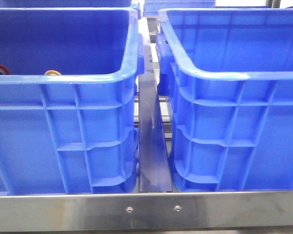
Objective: Pick red and yellow buttons and place in box
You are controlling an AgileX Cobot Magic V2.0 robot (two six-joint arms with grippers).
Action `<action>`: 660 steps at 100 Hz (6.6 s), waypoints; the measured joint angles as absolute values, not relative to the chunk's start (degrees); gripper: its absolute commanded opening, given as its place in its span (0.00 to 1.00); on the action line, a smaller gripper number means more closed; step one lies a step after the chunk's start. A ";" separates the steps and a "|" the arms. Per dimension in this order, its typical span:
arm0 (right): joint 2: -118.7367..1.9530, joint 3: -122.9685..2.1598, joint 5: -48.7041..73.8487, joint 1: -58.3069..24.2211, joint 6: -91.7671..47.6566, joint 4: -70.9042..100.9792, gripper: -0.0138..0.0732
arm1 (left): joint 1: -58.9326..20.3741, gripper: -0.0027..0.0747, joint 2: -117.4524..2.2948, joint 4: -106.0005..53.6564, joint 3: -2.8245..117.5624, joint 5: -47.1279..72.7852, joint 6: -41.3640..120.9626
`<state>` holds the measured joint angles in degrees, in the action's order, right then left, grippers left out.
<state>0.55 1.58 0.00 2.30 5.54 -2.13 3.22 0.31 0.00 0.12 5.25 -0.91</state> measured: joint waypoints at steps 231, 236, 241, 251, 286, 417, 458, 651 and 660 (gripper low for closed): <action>0.55 1.58 0.00 2.30 5.54 -2.13 0.04 | 0.15 0.71 -88.63 -4.01 74.92 49.81 0.55; 0.55 1.58 0.00 2.30 5.54 -2.13 0.04 | 0.15 0.71 -90.61 -4.01 76.35 50.27 0.55; 0.55 1.58 0.00 2.30 5.54 -2.13 0.04 | 0.15 0.71 -92.52 -4.01 77.63 50.55 0.71; 0.55 1.58 0.00 2.30 5.54 -2.13 0.04 | 0.15 0.71 -96.47 -3.90 79.65 50.55 2.32; 0.55 1.58 0.00 2.30 5.54 -2.13 0.04 | 0.15 0.63 -106.57 -3.38 83.52 50.08 3.38; 0.55 1.58 0.00 2.30 5.54 -2.13 0.04 | -11.03 0.14 -75.99 -5.72 63.31 33.24 3.50; 0.55 1.58 0.00 2.30 5.54 -2.13 0.04 | -23.29 0.14 -72.86 -6.57 61.51 32.10 4.04; -51.92 -54.47 44.67 0.28 -5.00 39.98 0.86 | -47.67 0.14 -72.86 -7.87 61.51 33.05 5.02; -54.29 -54.47 45.81 -0.69 -8.76 49.69 0.86 | -47.67 0.14 -72.86 -7.87 61.51 33.05 5.02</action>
<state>-54.29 -54.47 45.81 -0.69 -8.76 49.69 -47.67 -72.86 -7.87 61.51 33.05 5.02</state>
